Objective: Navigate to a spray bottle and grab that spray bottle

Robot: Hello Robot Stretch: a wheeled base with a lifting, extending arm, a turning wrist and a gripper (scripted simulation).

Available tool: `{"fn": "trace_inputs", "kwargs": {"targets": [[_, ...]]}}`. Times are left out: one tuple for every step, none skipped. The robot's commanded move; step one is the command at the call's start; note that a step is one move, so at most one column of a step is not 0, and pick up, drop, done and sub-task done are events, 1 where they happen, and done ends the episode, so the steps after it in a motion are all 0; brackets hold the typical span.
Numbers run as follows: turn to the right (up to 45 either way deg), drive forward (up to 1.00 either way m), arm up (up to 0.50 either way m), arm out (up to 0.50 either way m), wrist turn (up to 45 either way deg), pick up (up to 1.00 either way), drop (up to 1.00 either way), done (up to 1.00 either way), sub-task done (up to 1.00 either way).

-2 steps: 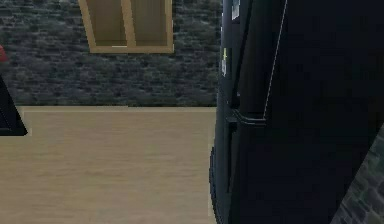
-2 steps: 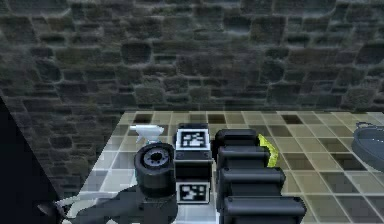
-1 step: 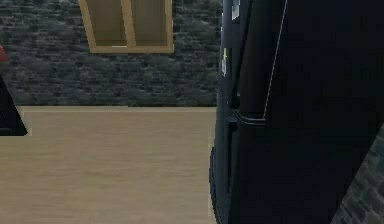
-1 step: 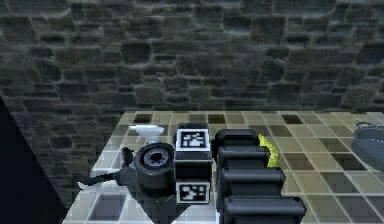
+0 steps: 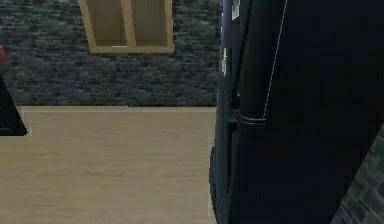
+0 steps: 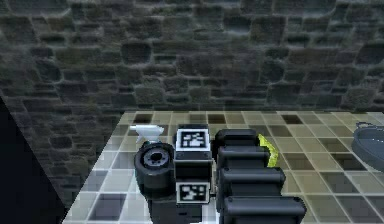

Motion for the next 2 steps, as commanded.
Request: {"fn": "trace_inputs", "kwargs": {"targets": [[0.0,0.00,0.00,0.00,0.0,1.00,0.00,0.00,0.00],[0.0,0.00,0.00,0.00,0.0,0.00,0.00,1.00,0.00]]}}
